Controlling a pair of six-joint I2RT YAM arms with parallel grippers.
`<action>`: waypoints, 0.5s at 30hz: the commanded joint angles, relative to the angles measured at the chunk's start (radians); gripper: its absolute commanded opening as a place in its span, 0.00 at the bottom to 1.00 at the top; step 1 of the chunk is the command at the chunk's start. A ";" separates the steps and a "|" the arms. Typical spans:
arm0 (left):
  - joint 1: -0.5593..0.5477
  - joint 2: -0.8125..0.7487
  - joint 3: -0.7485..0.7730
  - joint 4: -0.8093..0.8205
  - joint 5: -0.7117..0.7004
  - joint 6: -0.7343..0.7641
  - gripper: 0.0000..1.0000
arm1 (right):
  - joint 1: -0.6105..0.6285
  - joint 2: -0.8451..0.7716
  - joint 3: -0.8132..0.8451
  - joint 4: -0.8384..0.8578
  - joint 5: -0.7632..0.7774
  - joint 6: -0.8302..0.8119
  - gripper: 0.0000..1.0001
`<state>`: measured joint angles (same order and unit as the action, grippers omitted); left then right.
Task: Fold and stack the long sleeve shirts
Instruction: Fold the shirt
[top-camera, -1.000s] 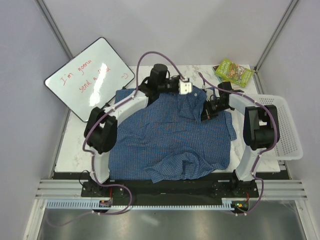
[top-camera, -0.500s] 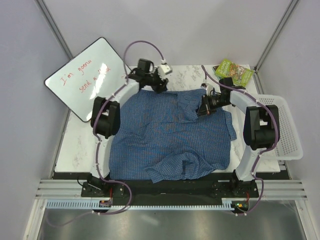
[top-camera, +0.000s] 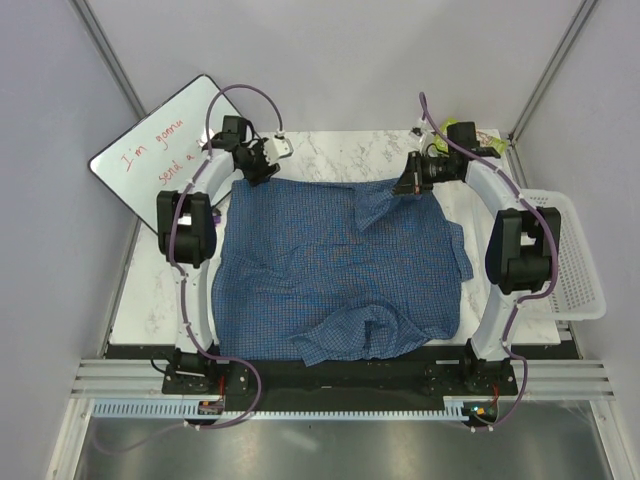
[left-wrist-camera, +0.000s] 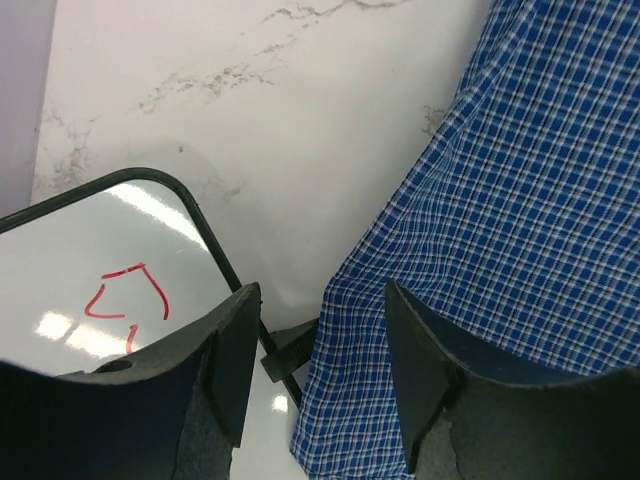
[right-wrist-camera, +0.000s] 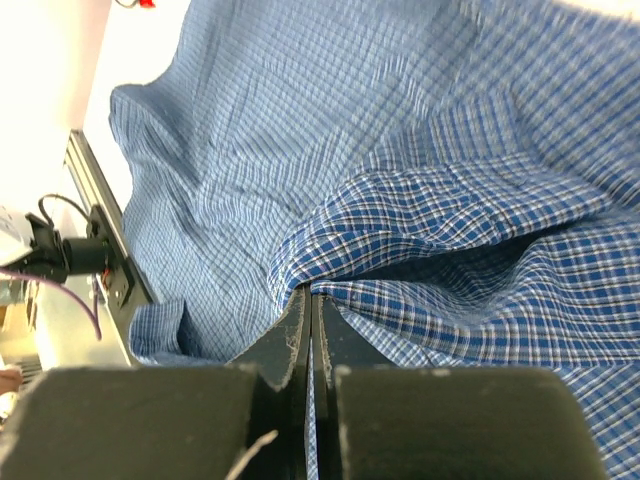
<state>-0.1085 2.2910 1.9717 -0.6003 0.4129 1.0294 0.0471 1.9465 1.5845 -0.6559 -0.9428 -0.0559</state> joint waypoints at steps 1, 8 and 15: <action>0.007 0.042 0.041 -0.033 -0.034 0.138 0.58 | -0.009 0.014 0.094 0.036 -0.031 0.044 0.00; 0.015 0.056 0.044 -0.041 -0.052 0.181 0.56 | -0.012 0.015 0.130 0.041 -0.031 0.054 0.00; 0.033 0.041 0.044 -0.068 -0.025 0.186 0.45 | -0.015 0.012 0.149 0.036 -0.030 0.054 0.00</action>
<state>-0.0917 2.3466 1.9774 -0.6369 0.3679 1.1652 0.0391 1.9518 1.6745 -0.6415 -0.9451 -0.0101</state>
